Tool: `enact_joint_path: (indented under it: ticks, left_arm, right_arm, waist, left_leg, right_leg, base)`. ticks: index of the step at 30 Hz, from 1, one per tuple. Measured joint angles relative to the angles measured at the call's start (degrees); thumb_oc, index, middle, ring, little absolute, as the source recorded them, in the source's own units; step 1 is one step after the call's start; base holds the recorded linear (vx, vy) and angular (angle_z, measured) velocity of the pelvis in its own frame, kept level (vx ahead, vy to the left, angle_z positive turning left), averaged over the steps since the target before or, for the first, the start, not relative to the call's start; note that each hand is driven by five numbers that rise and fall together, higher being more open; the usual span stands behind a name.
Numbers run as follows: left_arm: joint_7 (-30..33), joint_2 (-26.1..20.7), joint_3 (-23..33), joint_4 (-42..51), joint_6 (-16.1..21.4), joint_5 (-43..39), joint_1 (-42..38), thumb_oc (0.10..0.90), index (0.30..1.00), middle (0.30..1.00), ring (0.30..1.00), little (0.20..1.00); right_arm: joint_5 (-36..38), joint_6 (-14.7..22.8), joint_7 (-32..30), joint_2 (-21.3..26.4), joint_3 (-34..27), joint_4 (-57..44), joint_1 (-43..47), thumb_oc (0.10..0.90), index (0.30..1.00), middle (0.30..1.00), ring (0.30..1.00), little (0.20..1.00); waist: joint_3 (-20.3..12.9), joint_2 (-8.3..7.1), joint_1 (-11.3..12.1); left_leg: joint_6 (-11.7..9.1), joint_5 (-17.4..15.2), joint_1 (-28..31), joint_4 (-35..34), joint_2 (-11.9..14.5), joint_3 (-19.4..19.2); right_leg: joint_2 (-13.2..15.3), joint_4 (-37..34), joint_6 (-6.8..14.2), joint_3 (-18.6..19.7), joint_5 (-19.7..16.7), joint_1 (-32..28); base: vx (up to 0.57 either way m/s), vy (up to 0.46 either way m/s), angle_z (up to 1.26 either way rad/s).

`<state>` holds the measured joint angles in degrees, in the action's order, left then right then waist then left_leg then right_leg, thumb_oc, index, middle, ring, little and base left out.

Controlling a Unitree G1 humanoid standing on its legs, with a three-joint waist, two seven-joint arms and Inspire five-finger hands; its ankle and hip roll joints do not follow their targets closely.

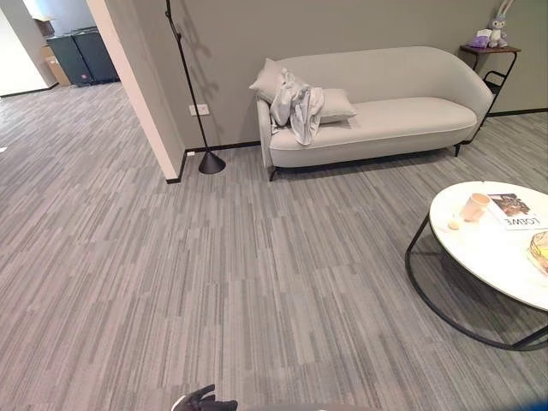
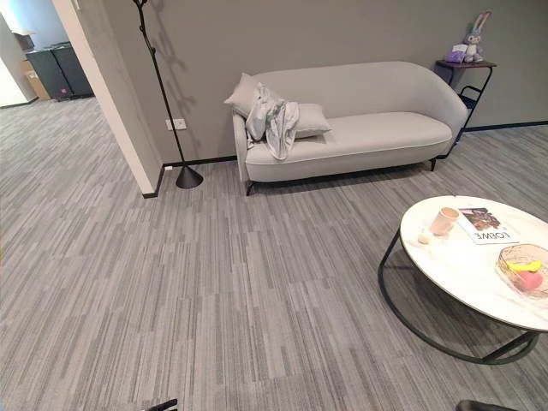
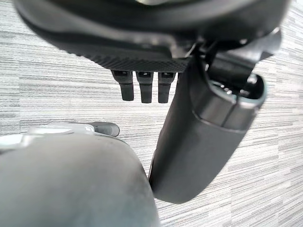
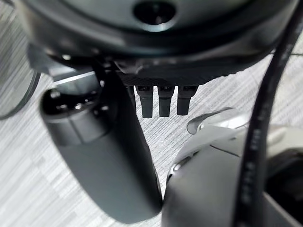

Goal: Hang the clothes on the sofa on the clothes rack.

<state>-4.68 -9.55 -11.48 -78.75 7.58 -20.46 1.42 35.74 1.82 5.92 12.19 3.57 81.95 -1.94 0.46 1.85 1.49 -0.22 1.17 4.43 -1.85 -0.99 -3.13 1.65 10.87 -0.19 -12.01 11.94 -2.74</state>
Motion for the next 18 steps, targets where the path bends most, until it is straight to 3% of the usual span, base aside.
enact_joint_path:
  ticks: [18]
  left_arm:
    - [0.3, -0.1, -2.1, 0.1, 0.0, 3.2, -1.3, 0.800, 0.900, 0.900, 0.900, 0.900]
  right_arm:
    - [-4.0, -0.2, 0.2, 0.4, 1.6, -0.9, 0.7, 0.800, 0.900, 0.900, 0.900, 0.900]
  waist:
    - [0.6, 0.24, 0.1]
  left_leg:
    - [0.0, 0.0, 1.0, -1.0, -0.1, 0.7]
  right_leg:
    - [-0.2, -3.0, 0.3, -1.0, -1.0, -2.4]
  base:
    - [0.02, 0.023, 0.02]
